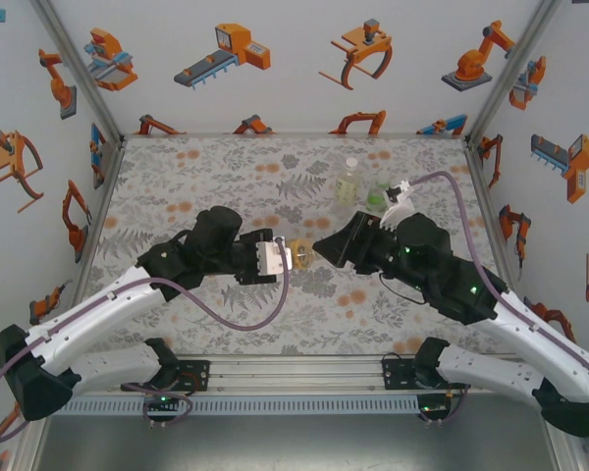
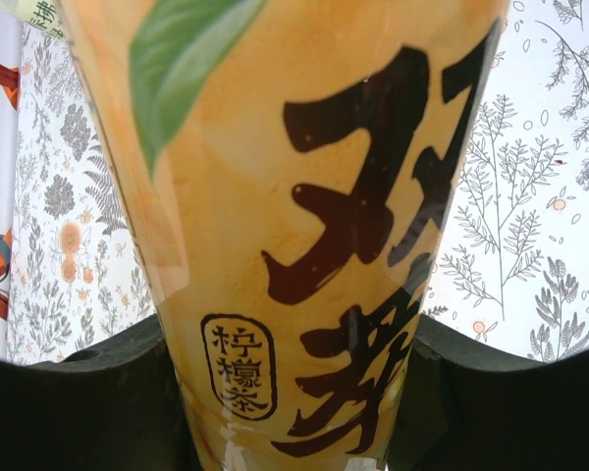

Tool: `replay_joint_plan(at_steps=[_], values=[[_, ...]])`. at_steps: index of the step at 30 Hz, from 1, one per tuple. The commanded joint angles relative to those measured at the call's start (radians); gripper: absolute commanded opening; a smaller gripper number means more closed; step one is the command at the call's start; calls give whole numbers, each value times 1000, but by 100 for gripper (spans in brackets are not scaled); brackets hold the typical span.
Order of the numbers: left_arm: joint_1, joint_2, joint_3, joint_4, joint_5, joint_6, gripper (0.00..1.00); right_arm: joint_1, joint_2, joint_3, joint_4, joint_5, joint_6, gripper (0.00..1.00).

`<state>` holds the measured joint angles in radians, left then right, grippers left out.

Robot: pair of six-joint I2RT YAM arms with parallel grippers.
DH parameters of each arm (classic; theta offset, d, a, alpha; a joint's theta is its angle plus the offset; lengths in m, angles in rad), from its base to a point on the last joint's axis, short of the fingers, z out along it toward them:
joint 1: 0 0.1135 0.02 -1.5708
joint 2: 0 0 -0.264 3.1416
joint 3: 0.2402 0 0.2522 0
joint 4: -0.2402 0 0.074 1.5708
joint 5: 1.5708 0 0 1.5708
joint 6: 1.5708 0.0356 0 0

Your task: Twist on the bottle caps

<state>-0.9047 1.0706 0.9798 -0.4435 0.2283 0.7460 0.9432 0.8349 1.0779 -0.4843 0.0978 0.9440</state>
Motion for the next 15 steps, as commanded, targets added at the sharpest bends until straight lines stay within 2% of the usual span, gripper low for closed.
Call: replay_joint_plan(at_steps=[1,7,15], values=[[-5,-22,28,-29,16,17,0,-28,8,66,-131,-29,-17,61],[-5,-45,10,-27,-1,15,0,-91,69,92,-168,-194,148,50],[-5,-62,-11,-29,-24,18,0,-107,90,77,-139,-242,243,49]])
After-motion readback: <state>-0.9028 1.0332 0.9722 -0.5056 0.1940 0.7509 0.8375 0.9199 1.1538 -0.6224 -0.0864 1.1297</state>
